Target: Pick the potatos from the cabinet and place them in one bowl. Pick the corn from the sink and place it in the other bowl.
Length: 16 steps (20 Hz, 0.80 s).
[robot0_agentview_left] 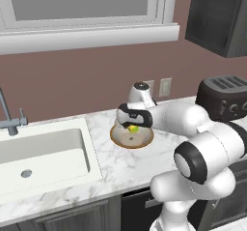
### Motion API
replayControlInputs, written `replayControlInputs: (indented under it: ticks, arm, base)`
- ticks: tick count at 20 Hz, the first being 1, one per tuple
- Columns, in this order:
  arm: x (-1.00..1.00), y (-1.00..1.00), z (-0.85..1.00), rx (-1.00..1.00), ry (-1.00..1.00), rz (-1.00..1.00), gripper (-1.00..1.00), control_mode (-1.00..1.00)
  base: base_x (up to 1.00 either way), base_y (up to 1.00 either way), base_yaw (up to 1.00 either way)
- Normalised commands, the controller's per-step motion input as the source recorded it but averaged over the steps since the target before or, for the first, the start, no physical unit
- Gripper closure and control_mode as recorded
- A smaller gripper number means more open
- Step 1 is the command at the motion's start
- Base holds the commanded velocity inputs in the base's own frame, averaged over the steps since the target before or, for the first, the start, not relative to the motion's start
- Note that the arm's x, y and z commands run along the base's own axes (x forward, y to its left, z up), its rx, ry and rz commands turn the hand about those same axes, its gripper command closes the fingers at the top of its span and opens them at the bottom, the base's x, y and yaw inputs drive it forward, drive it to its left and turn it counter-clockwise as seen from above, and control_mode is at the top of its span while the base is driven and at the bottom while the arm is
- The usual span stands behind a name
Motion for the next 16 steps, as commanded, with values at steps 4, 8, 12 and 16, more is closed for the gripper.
replayControlInputs:
  ticks: [4, 8, 12, 16]
  arm:
    - [-0.25, 0.01, -0.10, -0.02, -0.02, 0.00, 1.00, -1.00]
    - [-0.55, -0.01, 0.00, 0.00, -0.10, 0.00, 1.00, -1.00]
    - [-0.20, -0.15, 0.00, 0.00, -0.04, 0.00, 1.00, -1.00]
    - [0.24, -0.35, -0.03, 0.00, 0.03, 0.00, 1.00, -1.00]
  base:
    - [0.00, 0.00, 0.00]
    - [0.00, 0.00, 0.00]
    - [0.00, 0.00, 0.00]
    - [0.00, 0.00, 0.00]
